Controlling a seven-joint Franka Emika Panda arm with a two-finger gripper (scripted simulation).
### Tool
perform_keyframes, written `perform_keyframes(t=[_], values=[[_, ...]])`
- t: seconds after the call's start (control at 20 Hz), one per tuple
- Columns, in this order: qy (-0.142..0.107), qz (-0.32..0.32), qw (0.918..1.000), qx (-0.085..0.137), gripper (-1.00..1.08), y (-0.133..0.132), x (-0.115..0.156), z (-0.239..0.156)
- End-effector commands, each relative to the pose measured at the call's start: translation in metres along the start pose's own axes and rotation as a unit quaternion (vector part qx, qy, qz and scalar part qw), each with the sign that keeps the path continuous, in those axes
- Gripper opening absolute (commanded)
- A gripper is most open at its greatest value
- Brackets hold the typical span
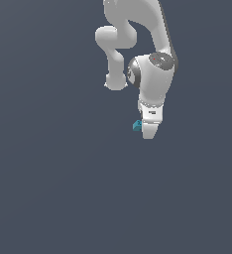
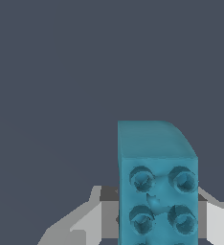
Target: Pick up the object and move it to a goal position.
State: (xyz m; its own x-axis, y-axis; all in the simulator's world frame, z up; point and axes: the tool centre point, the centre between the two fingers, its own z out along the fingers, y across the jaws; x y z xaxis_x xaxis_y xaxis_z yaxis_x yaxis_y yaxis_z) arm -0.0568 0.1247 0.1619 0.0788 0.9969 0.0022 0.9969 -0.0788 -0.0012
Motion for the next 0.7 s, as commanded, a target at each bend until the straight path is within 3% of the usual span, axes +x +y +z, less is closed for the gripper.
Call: perform_keyframes(t=[0.0,0.65], values=[[0.0,0.0,1.0,0.0,-1.0,0.006,0.01,-0.024],[-0.001,0.001,1.0,0.0,-1.0,0.029,0.039,-0.09]])
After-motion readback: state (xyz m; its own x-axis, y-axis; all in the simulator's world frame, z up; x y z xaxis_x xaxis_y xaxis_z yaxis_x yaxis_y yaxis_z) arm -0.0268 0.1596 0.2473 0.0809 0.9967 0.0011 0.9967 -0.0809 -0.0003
